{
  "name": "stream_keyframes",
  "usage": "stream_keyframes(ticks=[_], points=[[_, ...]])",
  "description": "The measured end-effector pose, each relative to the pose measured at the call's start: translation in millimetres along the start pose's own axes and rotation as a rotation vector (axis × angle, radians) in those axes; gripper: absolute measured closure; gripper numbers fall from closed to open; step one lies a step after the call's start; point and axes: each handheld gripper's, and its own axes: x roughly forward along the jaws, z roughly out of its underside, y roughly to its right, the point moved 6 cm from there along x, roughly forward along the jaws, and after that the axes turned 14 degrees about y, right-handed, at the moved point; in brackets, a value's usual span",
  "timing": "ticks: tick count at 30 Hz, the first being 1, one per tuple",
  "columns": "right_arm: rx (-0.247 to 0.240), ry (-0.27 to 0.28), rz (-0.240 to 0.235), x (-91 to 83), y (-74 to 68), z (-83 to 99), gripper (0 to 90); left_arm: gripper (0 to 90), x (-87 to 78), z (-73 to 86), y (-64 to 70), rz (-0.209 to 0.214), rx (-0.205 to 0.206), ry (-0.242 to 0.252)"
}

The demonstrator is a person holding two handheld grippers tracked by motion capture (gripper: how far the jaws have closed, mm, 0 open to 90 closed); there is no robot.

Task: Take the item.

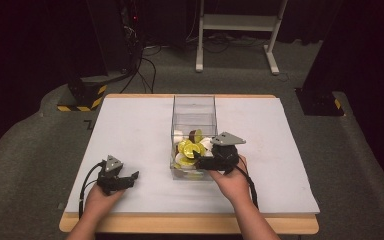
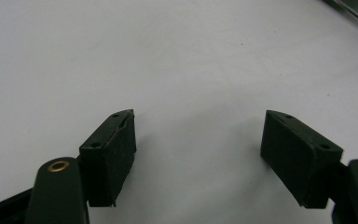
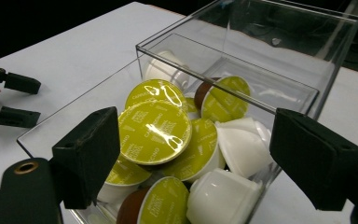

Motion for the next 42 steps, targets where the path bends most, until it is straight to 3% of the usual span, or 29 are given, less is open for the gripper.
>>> stream_keyframes(ticks=[8,22,42], points=[[-0.001,-0.018,-0.021,11.8,-11.6,3.7,14.3,26.7,-0.4,0.1,-0.6,0.003,0.008,-0.005],[-0.018,-0.073,-0.016,25.7,-18.1,13.0,17.9,26.7,-0.1,0.0,-0.2,0.001,0.003,-0.002],[-0.052,-0.115,-0.021,33.4,-22.4,18.1,36.0,26.8,-0.3,0.1,-0.4,0.002,0.005,-0.003]])
